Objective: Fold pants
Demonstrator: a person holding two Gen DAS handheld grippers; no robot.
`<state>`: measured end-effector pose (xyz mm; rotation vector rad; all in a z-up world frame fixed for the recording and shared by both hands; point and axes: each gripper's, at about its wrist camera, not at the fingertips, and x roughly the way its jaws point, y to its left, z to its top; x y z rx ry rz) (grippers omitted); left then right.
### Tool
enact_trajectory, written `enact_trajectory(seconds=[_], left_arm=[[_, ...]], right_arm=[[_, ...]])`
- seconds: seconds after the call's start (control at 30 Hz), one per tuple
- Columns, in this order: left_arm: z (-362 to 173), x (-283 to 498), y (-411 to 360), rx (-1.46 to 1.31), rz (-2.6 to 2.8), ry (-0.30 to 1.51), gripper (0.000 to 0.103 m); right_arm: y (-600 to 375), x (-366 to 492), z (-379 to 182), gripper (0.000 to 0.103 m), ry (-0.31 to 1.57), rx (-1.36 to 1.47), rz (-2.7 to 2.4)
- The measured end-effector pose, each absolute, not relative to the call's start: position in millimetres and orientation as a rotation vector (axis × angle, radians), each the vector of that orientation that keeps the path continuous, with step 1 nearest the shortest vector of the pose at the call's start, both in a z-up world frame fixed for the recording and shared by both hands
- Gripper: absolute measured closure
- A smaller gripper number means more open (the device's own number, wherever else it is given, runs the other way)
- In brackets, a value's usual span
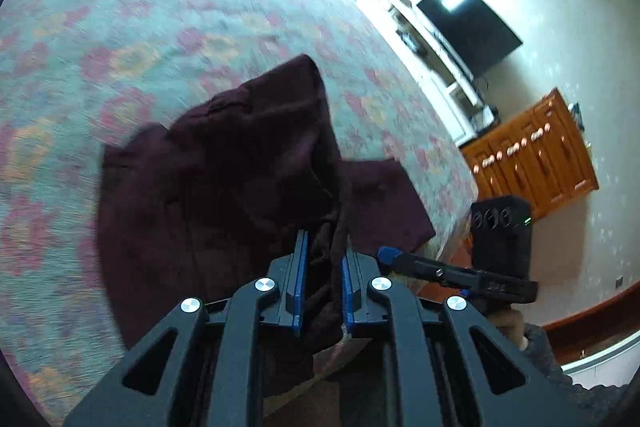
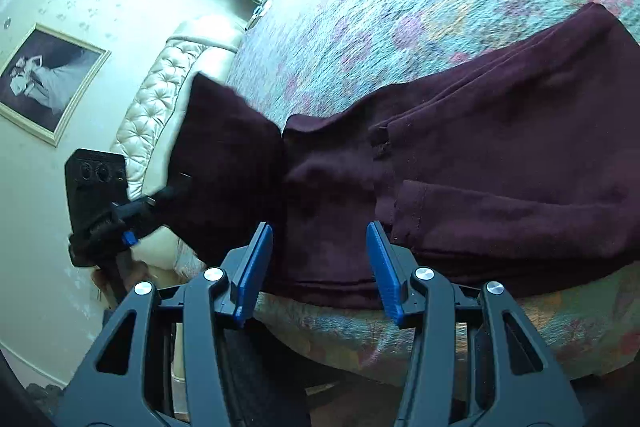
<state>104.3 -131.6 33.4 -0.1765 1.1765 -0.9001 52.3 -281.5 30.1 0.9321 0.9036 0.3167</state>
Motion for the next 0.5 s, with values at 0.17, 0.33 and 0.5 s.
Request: enact_trajectory(seconds=[0.17, 0.33, 0.5], left_arm=[[-26.4, 101.0, -167.8, -0.105, -0.837, 1.251, 0.089], [-15.3, 96.1, -165.3, -0.112, -0.854, 1.206, 0.085], [24.0, 69.3, -162.1, -0.059, -0.894, 1.077, 0.059]], right_arm=[[-292.9, 52.1, 13.0, 0.054, 0.925, 0.958, 0.287], [-296.1, 54.7, 2.5, 0.054, 0.942, 0.970, 0.286], [-302.5, 54.7, 2.4, 0.051, 0.932, 0.991, 0.274]])
